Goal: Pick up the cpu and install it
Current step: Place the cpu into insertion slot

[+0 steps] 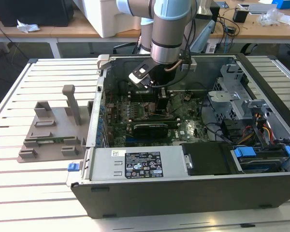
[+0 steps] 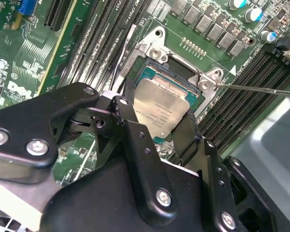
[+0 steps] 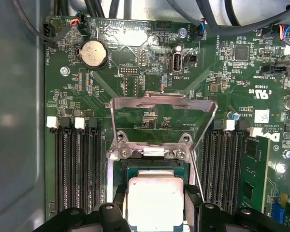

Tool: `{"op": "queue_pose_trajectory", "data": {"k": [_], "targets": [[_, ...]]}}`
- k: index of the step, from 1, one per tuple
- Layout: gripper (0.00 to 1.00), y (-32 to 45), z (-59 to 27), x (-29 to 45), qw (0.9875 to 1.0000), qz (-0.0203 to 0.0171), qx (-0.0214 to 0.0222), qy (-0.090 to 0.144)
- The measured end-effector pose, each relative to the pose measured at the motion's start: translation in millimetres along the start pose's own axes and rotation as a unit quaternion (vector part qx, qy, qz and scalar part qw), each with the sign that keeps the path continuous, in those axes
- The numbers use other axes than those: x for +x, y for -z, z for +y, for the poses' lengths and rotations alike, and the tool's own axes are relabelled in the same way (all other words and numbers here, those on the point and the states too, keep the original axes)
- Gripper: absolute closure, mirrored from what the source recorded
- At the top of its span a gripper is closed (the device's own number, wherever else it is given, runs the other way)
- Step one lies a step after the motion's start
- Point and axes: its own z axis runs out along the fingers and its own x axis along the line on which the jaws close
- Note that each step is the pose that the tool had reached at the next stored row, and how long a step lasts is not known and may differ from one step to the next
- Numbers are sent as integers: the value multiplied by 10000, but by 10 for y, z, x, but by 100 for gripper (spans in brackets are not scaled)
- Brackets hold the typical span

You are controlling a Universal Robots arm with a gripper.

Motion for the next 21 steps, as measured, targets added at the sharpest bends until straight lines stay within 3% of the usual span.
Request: {"op": "queue_pose_trajectory", "data": {"k": [15,17,21], "targets": [[45,-71,7,27,10000,2,-1,-13],[38,-72,7,28,10000,2,0,-13],[38,-59,5,26,10000,0,1,-13]]}}
